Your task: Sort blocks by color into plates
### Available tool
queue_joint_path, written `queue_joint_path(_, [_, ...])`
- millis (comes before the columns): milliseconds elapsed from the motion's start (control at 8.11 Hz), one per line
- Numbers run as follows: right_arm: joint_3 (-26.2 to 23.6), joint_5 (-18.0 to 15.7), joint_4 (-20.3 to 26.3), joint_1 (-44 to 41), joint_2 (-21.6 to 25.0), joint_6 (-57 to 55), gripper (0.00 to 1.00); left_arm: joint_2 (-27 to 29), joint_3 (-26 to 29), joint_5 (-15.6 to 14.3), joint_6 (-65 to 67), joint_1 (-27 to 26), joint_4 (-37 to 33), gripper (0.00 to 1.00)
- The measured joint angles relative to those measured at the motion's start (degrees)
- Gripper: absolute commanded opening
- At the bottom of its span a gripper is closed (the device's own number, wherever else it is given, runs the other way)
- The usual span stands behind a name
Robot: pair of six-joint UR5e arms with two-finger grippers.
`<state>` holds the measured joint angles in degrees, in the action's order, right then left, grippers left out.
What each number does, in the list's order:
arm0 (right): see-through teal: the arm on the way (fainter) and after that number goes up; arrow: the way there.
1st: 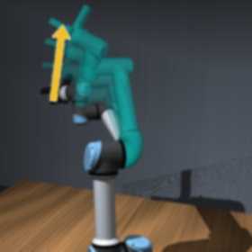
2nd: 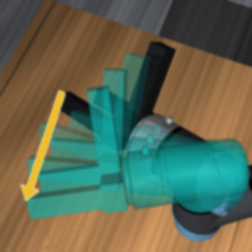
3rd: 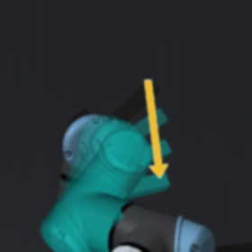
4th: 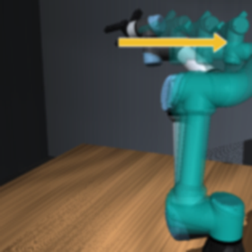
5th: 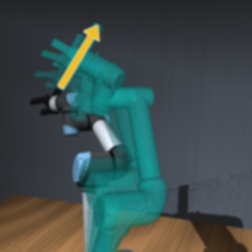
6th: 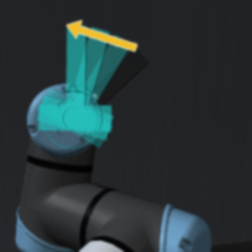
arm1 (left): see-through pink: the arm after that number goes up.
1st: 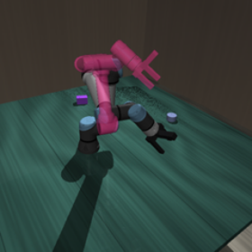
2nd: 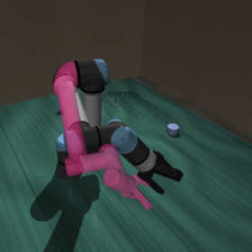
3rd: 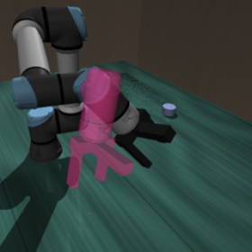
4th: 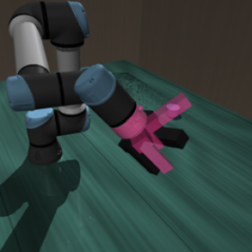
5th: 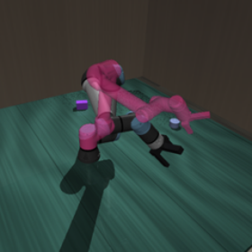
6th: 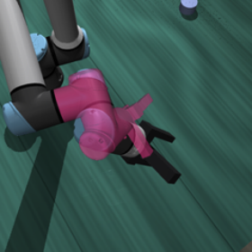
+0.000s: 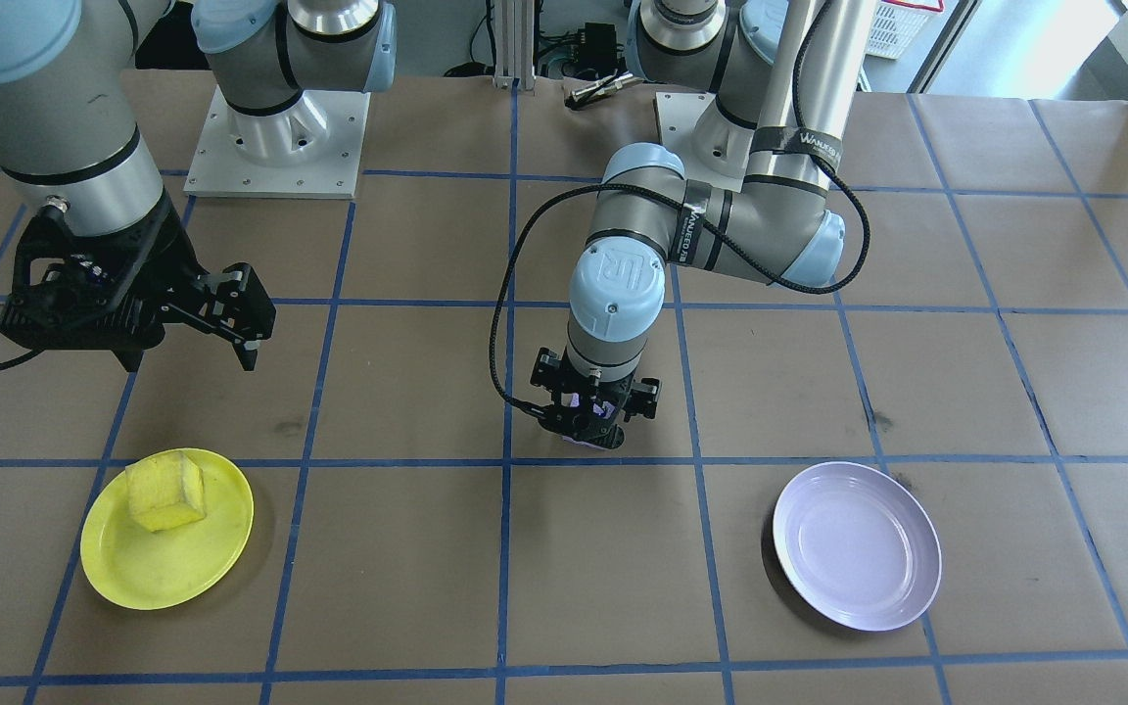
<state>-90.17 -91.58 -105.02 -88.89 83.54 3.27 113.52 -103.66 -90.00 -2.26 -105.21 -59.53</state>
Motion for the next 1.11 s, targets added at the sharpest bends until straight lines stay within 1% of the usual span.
queue_joint_path(123, [0.0, 0.0, -0.1, 0.0, 0.0, 0.0, 1.00, 0.2, 0.0, 0.0, 0.3, 0.0, 0.5, 0.61])
queue_joint_path(247, [0.0, 0.0, -0.1, 0.0, 0.0, 0.1, 1.00, 0.4, 0.0, 0.1, 0.4, 0.0, 1.2, 0.40])
queue_joint_path(370, [0.0, -0.1, -0.2, 0.0, 0.0, 0.1, 1.00, 0.5, 0.0, 0.1, 0.5, 0.0, 1.5, 0.09])
queue_joint_path(494, [0.0, -0.1, -0.2, 0.0, -0.1, 0.1, 1.00, 0.5, 0.1, 0.1, 0.6, 0.1, 1.7, 0.00])
queue_joint_path(864, [0.0, -0.5, -0.2, 0.0, -0.1, 0.3, 1.00, -0.1, 0.8, -0.1, 0.6, 0.7, 0.8, 0.00])
queue_joint_path(987, [0.0, -0.6, -0.2, 0.0, -0.1, 0.3, 1.00, -0.5, 1.6, -0.2, 0.6, 1.6, -0.7, 0.00])
queue_joint_path(1110, [0.0, -0.6, -0.2, 0.0, -0.1, 0.3, 1.00, -0.7, 4.0, -0.1, 0.6, 3.4, -3.3, 0.00])
